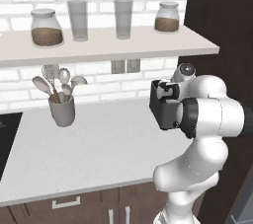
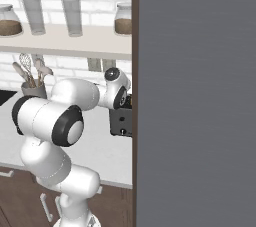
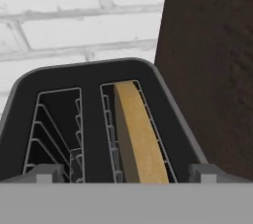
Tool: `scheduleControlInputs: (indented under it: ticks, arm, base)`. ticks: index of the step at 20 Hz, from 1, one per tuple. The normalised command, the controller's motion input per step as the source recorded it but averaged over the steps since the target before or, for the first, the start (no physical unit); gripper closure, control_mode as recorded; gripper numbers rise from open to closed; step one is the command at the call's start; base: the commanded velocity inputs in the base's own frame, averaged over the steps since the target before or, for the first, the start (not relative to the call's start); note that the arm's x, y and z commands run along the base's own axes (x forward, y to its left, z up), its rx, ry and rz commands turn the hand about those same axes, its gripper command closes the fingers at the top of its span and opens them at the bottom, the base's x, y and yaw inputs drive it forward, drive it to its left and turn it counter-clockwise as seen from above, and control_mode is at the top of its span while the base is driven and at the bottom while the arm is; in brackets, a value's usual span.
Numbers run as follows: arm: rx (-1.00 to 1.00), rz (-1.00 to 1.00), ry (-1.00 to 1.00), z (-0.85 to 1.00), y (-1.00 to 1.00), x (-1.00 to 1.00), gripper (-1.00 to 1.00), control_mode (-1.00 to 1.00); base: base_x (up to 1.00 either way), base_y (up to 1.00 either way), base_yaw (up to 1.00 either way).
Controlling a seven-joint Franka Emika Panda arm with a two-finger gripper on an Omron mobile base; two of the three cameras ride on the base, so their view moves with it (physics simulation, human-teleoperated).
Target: Start the toaster. Once the lever pops up, take the bread to the plate on the dining counter.
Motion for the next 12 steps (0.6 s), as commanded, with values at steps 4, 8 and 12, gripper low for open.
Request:
scheduleControlInputs:
  ticks: [4,8,12]
  arm:
    - [0.00,0.00,0.00,-0.10,0.00,0.04,-1.00,-1.00]
    - [0.00,0.00,0.00,-0.09,0.00,0.04,-1.00,-1.00]
    - [0.01,0.00,0.00,-0.02,-0.03,0.00,-1.00,-1.00]
  base:
    - [0.00,0.00,0.00]
    - [0.00,0.00,0.00]
    - [0.00,0.00,0.00]
